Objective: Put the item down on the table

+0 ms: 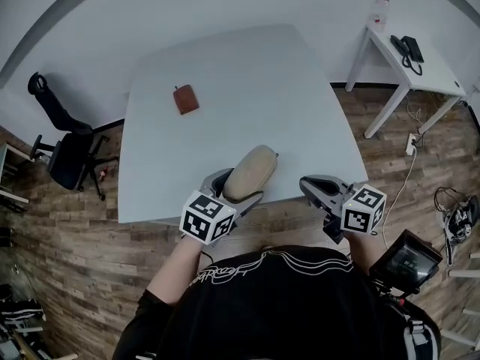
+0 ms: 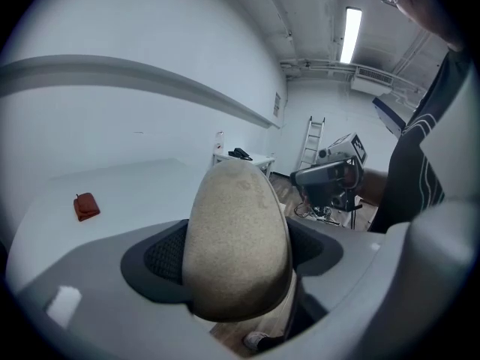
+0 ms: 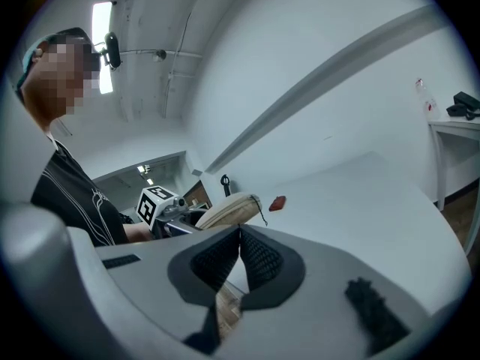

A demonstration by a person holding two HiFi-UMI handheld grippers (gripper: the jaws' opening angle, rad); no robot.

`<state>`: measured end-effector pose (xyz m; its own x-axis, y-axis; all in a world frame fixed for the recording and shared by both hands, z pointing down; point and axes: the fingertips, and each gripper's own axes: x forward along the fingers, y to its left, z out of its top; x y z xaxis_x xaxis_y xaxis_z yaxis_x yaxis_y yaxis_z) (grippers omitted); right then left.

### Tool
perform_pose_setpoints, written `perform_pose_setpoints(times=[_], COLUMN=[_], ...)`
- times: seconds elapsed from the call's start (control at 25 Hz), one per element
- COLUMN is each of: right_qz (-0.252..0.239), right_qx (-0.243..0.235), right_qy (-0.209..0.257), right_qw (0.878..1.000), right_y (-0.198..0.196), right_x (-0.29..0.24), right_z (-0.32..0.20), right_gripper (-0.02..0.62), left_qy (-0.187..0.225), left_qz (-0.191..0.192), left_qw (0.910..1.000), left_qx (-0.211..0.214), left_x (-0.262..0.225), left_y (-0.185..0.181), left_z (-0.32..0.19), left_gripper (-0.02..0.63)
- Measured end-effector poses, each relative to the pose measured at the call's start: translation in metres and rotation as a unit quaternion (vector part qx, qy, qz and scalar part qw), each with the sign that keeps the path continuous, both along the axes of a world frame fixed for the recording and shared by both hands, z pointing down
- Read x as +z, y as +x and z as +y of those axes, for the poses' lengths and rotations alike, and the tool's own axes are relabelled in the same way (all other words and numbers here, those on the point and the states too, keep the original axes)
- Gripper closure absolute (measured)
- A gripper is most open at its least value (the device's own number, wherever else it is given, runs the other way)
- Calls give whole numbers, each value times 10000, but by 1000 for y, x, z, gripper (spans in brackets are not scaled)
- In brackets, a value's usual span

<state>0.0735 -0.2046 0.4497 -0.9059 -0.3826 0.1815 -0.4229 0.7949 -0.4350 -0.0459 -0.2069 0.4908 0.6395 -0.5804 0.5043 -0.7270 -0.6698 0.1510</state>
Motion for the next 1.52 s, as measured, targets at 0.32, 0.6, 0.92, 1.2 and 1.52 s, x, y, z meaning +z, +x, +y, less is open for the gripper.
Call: perform_pose_setpoints(times=[0.32, 0.6, 0.92, 1.2, 1.52], right_qz=[-43, 75, 98, 71, 112], right_qx=[-141, -67, 252, 460, 401], right_qy=[-66, -119, -326, -449, -536], right_qw=[9999, 9999, 9991, 9979, 9977], right_y=[-13, -17, -13, -10, -18], right_x=[4, 13, 27, 33, 40], right_z=[-17, -24, -59, -72, -72], right_gripper=[586, 586, 586, 586, 586], left_qy=[-86, -100, -393, -605, -714], left_qz=[-313, -812, -1050, -1150, -1405], left_qw=[9995, 9966, 9933, 9910, 9871], left_qx=[-9, -57, 261, 327, 267], left_x=[24, 61, 101, 128, 156], left_y=[-5, -26, -21, -19, -33], left_z=[-12, -43, -96, -117, -125], left_gripper=[213, 213, 213, 213, 213])
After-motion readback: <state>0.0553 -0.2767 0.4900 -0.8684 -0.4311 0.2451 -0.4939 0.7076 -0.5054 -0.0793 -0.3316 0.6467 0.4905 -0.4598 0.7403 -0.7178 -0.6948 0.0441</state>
